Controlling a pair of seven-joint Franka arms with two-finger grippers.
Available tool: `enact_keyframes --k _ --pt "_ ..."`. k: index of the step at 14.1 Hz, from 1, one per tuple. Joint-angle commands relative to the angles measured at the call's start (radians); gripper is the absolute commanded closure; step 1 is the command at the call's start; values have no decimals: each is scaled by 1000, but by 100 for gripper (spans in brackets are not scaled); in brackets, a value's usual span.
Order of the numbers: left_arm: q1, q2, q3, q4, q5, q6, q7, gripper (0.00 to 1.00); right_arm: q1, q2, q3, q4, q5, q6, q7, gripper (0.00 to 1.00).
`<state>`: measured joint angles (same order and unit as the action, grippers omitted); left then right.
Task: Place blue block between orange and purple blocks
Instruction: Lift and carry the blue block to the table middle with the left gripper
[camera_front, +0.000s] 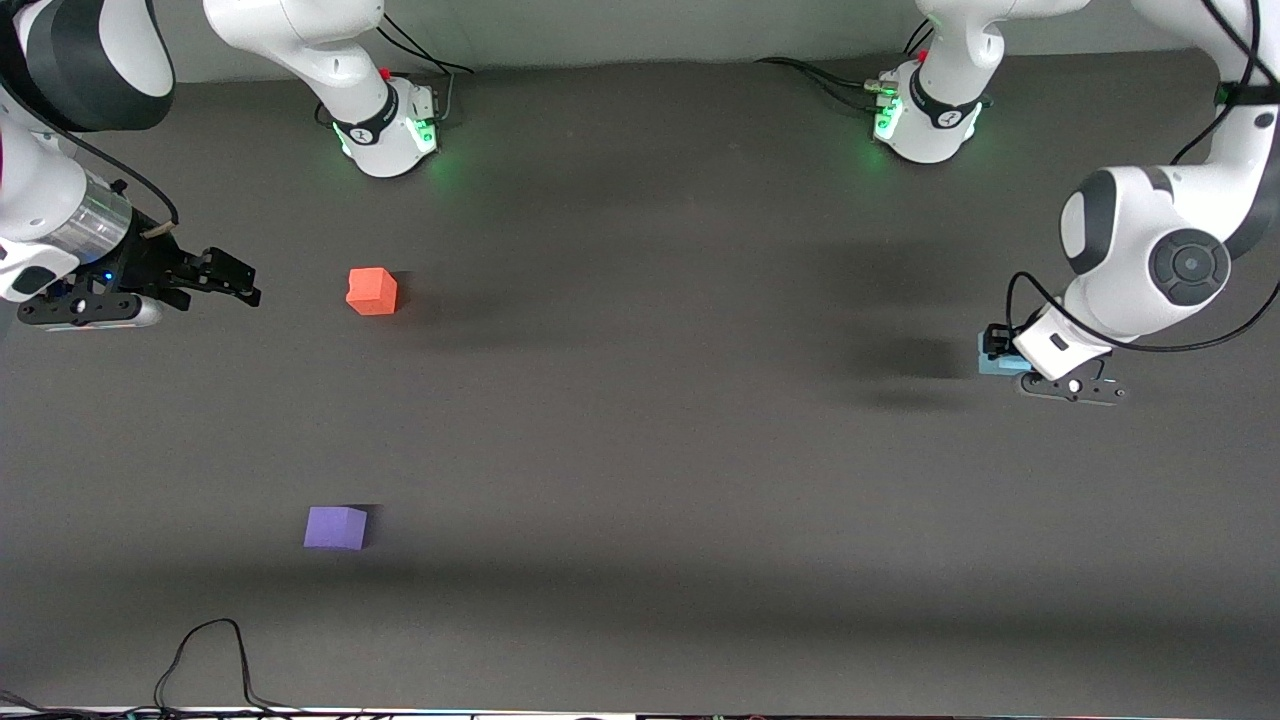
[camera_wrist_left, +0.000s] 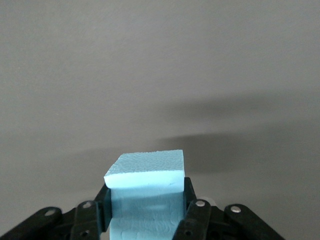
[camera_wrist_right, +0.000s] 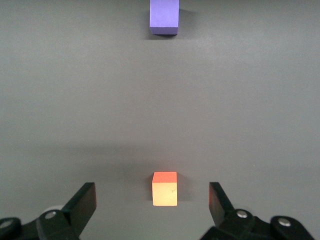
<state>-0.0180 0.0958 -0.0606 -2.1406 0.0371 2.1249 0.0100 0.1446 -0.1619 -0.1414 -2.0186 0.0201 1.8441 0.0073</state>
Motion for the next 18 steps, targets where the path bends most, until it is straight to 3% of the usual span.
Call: enact_keyframes --k 1,4,8,12,15,16,17,18 --pt "-55 4 -117 95 -35 -85 -238 77 10 -21 -6 -20 3 23 -9 0" --pt "-164 77 -221 198 -36 -68 -543 77 9 -54 -7 -38 1 24 -9 0" --pt "-423 351 -226 471 65 -57 -910 77 9 -57 -12 -42 1 17 -20 0" --pt "-546 531 -225 501 157 105 -1038 77 7 -82 -21 -65 1 26 -24 0" --pt "-577 588 -225 501 198 141 -1062 76 9 -68 -18 -66 1 61 -20 0" --pt "-577 594 -225 501 199 142 -1061 73 10 -70 -18 -68 1 60 -21 0" --pt "-577 594 -225 501 199 145 -1061 59 12 -71 -18 -69 1 58 -23 0" --pt "-577 594 -225 501 199 145 -1056 33 19 -73 -18 -69 1 58 -23 0"
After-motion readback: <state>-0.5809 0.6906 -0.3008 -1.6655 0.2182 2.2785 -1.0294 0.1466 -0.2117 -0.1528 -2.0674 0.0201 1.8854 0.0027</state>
